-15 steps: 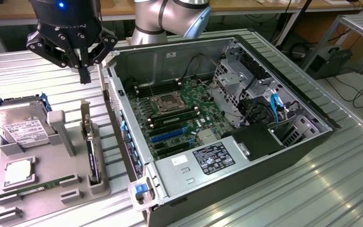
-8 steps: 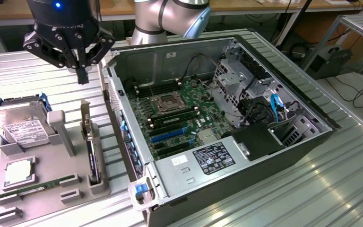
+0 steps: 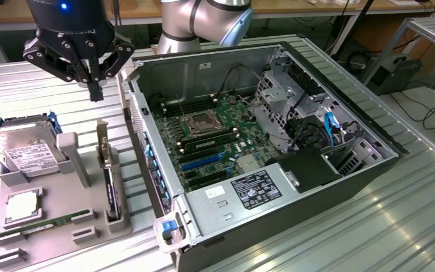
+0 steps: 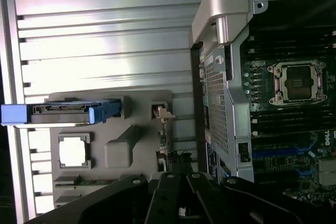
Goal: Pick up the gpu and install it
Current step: 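Reach for the gpu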
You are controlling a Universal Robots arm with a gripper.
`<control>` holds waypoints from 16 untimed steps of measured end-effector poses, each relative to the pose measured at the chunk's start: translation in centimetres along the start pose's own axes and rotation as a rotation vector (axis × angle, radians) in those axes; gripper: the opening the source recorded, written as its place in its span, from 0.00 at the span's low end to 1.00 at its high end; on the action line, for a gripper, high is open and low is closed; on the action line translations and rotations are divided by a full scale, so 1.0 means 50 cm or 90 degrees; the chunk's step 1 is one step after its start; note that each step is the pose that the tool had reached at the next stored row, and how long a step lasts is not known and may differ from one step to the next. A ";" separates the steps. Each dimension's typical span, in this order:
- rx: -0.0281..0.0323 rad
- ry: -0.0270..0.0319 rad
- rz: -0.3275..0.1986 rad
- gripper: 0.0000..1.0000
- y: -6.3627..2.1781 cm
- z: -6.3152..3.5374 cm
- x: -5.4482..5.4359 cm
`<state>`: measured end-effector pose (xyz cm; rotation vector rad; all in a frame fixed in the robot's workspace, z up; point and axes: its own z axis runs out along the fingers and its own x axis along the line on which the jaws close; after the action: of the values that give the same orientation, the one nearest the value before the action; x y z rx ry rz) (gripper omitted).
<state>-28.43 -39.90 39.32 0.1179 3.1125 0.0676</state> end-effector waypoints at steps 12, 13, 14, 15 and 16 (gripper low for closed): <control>-0.0001 -0.0001 0.000 0.11 -0.001 0.000 0.017; 0.0000 0.0000 0.000 0.11 -0.001 0.000 0.017; 0.0000 0.0000 0.000 0.11 -0.001 0.000 0.017; 0.0000 0.0000 0.000 0.11 -0.001 0.000 0.017; 0.0000 0.0000 0.000 0.11 -0.001 0.000 0.017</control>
<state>-29.27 -39.89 39.31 0.1179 3.1126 0.0676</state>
